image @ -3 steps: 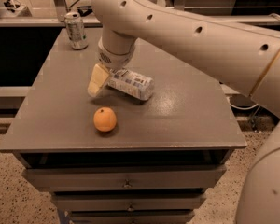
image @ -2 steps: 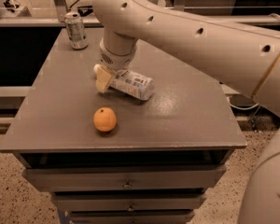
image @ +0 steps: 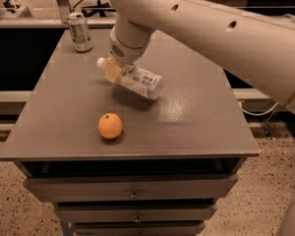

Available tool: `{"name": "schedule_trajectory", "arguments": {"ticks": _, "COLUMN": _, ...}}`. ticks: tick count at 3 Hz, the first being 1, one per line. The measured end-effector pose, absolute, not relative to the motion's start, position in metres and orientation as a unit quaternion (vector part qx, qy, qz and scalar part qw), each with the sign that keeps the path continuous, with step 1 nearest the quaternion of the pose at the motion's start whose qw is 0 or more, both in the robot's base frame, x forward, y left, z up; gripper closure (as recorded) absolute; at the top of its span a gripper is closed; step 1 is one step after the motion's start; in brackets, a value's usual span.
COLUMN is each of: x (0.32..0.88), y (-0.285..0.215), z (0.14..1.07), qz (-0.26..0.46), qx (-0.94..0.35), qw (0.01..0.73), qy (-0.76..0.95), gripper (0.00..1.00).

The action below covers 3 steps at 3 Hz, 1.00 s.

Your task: Place blue plastic bottle upright

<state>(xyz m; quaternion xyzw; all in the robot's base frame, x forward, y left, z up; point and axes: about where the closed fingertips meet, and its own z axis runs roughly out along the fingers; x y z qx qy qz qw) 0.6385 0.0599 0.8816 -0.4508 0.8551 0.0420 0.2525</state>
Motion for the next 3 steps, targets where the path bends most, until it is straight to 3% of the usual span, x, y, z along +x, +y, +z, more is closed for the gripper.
{"name": "schedule_trajectory", "arguments": {"ticks": 1, "x": 0.644, "y": 0.054, "z": 0.925, "qz": 0.083, "qx": -0.456, "qw": 0.308, "qy": 0.831, "gripper": 1.00}}
{"name": "schedule_trajectory", "arguments": {"ticks": 3, "x": 0.656, "y": 0.020, "z": 0.991, "qz": 0.213, "qx": -0.440, "qw": 0.447, "qy": 0.749, "gripper": 1.00}}
